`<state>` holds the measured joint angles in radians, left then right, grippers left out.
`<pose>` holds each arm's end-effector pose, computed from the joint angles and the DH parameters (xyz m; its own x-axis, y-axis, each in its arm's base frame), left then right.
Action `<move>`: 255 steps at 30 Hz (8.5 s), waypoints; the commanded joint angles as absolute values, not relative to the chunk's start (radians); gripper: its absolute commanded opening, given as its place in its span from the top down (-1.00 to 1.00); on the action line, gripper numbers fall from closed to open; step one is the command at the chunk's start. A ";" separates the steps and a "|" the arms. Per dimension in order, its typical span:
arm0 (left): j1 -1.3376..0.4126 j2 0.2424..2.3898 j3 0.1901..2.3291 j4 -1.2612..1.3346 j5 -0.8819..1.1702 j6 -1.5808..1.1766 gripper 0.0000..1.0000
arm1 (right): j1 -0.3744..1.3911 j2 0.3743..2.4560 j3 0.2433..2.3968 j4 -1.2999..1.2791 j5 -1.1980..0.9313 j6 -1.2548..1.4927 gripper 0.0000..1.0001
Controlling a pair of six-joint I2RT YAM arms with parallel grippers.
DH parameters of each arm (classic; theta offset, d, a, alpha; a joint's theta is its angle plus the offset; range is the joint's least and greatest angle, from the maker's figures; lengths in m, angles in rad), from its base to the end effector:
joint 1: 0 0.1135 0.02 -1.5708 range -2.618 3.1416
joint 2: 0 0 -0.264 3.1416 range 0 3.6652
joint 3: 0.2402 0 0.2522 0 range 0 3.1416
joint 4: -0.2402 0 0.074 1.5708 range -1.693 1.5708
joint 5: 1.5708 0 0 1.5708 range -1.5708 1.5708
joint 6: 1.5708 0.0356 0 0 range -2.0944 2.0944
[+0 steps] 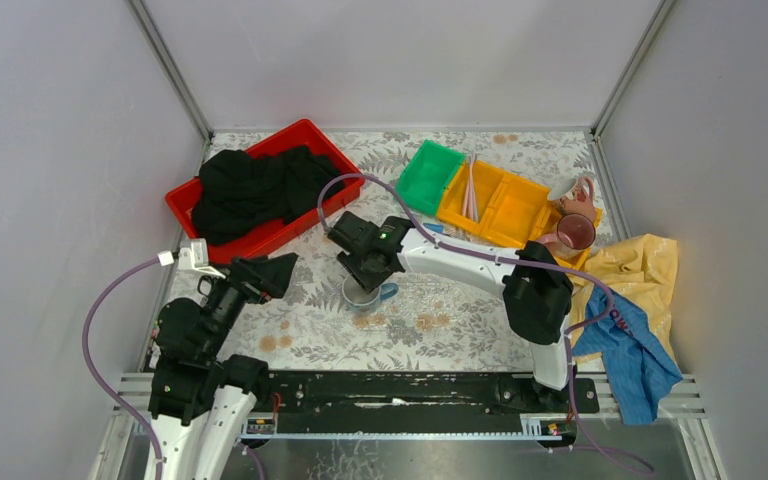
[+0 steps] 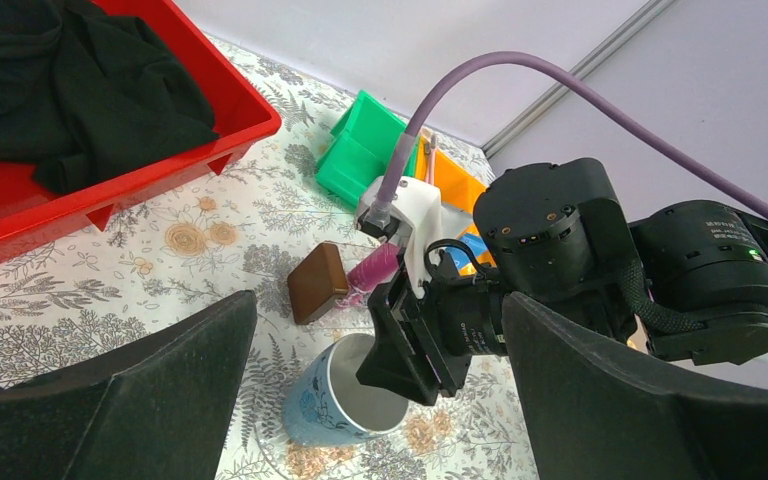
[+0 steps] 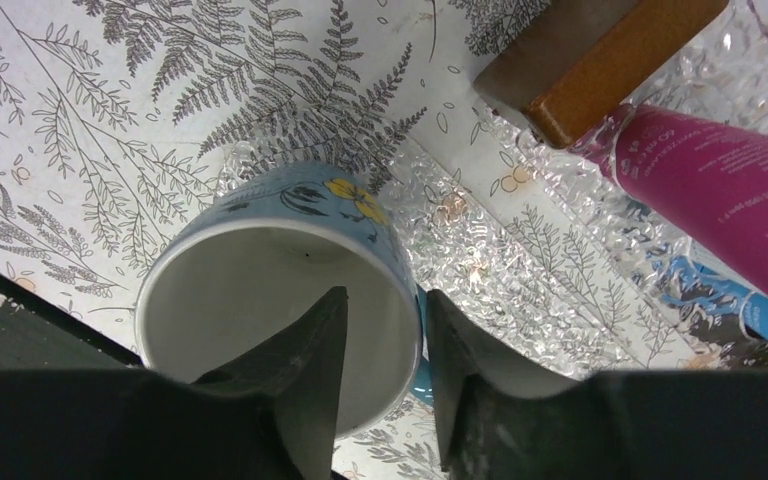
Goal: Prepare toiletry sets of a toothbrush and toothpaste on the tray
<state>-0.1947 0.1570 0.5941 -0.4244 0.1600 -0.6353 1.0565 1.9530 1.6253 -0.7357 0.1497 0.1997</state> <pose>0.0626 -0.0181 0.3142 -0.1961 -0.5584 -0.8060 0.2869 0.7533 -0.5917 0.2126 0.3655 0.2410 -0.5851 -0.6368 -0.5021 -0.7236 0.6896 -0.0314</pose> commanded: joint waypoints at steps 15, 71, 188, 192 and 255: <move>-0.190 0.192 0.526 -0.382 0.330 -0.744 -0.99 | 0.977 1.699 1.595 -0.708 -0.155 -0.079 -0.23; -0.324 0.604 0.297 -0.108 0.420 -0.968 -0.46 | 0.915 1.605 1.136 -0.502 -0.638 -0.714 -0.41; -0.502 0.845 0.784 -0.071 0.174 -0.157 -1.00 | -0.189 1.611 1.801 -0.878 -0.041 -0.361 -0.85; -0.470 0.812 0.760 -0.061 0.174 -0.153 -1.00 | -0.187 1.757 1.924 -0.913 0.062 -0.315 -0.77; -0.434 0.803 0.737 -0.040 0.173 -0.152 -1.00 | -0.052 2.038 2.025 -0.983 0.471 -0.304 0.85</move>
